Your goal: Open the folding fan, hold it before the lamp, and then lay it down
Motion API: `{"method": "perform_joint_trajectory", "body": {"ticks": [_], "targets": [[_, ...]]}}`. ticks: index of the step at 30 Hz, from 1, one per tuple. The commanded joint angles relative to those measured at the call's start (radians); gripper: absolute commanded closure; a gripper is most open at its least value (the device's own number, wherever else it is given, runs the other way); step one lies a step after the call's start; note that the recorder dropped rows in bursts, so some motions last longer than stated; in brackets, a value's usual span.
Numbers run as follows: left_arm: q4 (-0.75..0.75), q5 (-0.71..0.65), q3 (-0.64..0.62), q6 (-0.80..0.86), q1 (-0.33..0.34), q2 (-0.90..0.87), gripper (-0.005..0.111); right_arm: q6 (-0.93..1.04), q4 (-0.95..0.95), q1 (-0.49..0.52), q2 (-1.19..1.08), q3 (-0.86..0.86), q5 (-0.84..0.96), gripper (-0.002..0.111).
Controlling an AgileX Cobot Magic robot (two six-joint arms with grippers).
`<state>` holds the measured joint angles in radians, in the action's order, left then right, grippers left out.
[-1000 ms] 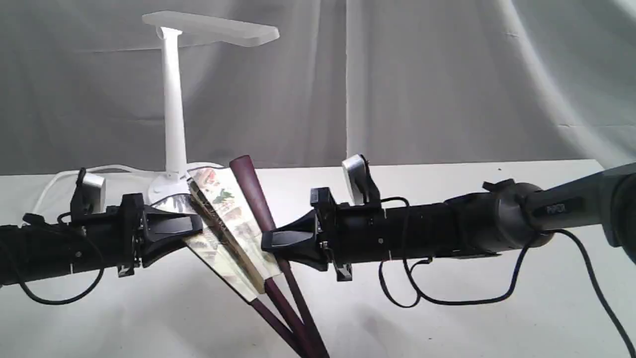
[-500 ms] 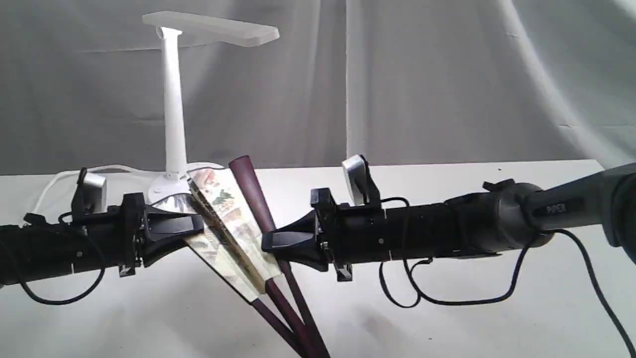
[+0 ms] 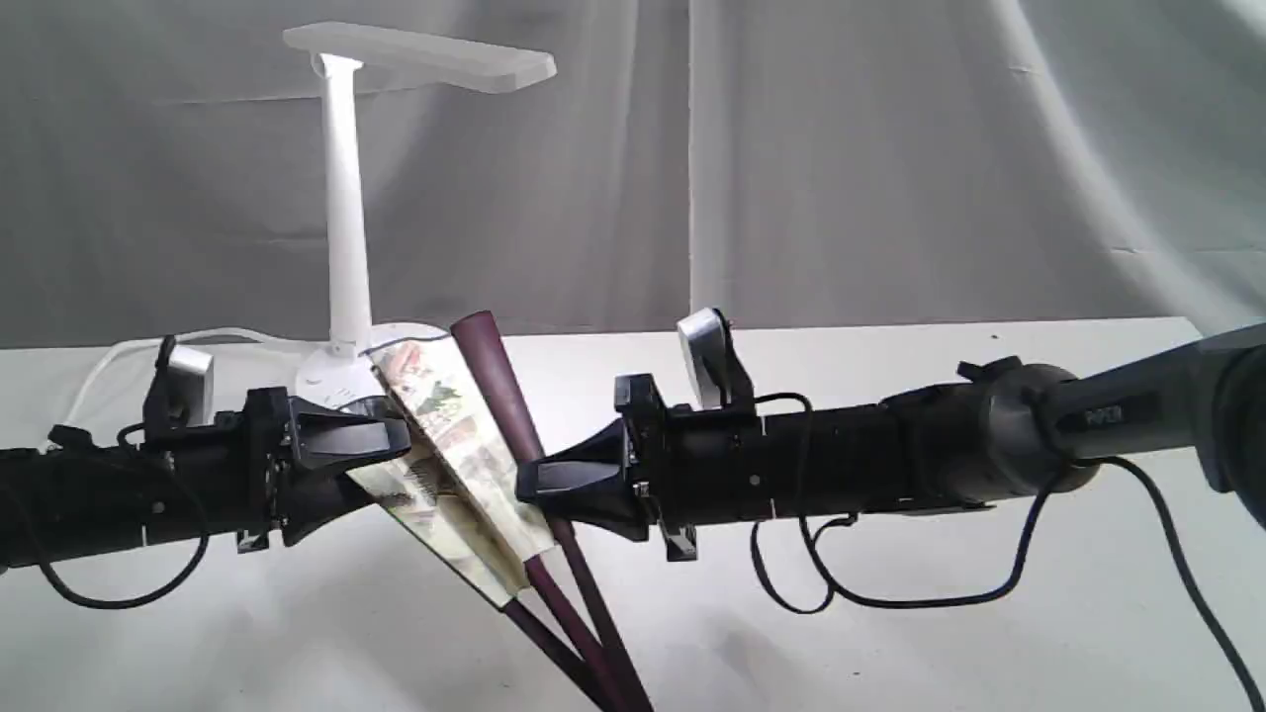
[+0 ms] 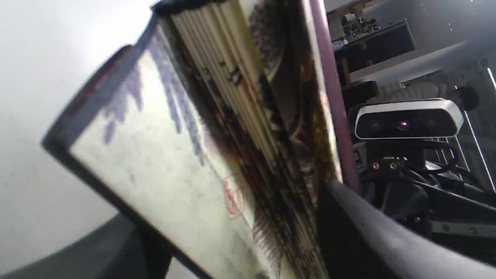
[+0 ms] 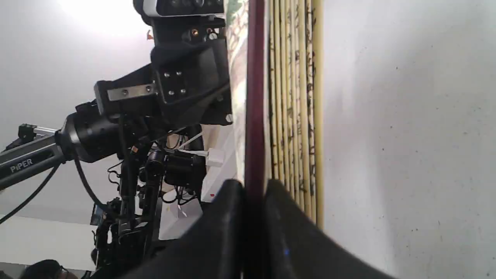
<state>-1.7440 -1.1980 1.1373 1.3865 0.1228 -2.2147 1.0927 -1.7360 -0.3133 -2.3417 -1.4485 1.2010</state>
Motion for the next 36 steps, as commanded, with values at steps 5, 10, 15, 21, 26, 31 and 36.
{"method": "perform_joint_trajectory", "body": {"ticks": [5, 10, 15, 21, 26, 31, 36], "targets": [[0.0, -0.006, 0.007, 0.005, -0.012, 0.005, 0.052, -0.002, -0.008, -0.025, 0.011, 0.004, 0.02, 0.108], [0.0, -0.006, 0.007, 0.005, -0.012, 0.005, 0.061, -0.013, -0.008, -0.023, 0.011, 0.004, 0.02, 0.108], [0.0, -0.006, 0.007, 0.006, -0.012, 0.005, 0.081, -0.013, -0.008, -0.021, 0.011, 0.004, 0.02, 0.108], [0.0, -0.006, 0.007, 0.006, -0.012, 0.005, 0.097, -0.015, -0.008, -0.015, 0.011, 0.004, 0.02, 0.108], [0.0, -0.006, 0.007, 0.006, -0.012, 0.005, 0.099, -0.017, -0.008, -0.006, 0.011, 0.004, 0.02, 0.108], [0.0, -0.006, 0.007, 0.006, -0.012, 0.005, 0.105, -0.017, -0.008, -0.006, 0.011, 0.004, 0.02, 0.108], [0.0, -0.006, 0.007, -0.002, -0.012, 0.005, 0.107, -0.017, -0.008, -0.006, 0.011, 0.004, 0.02, 0.108]]}}
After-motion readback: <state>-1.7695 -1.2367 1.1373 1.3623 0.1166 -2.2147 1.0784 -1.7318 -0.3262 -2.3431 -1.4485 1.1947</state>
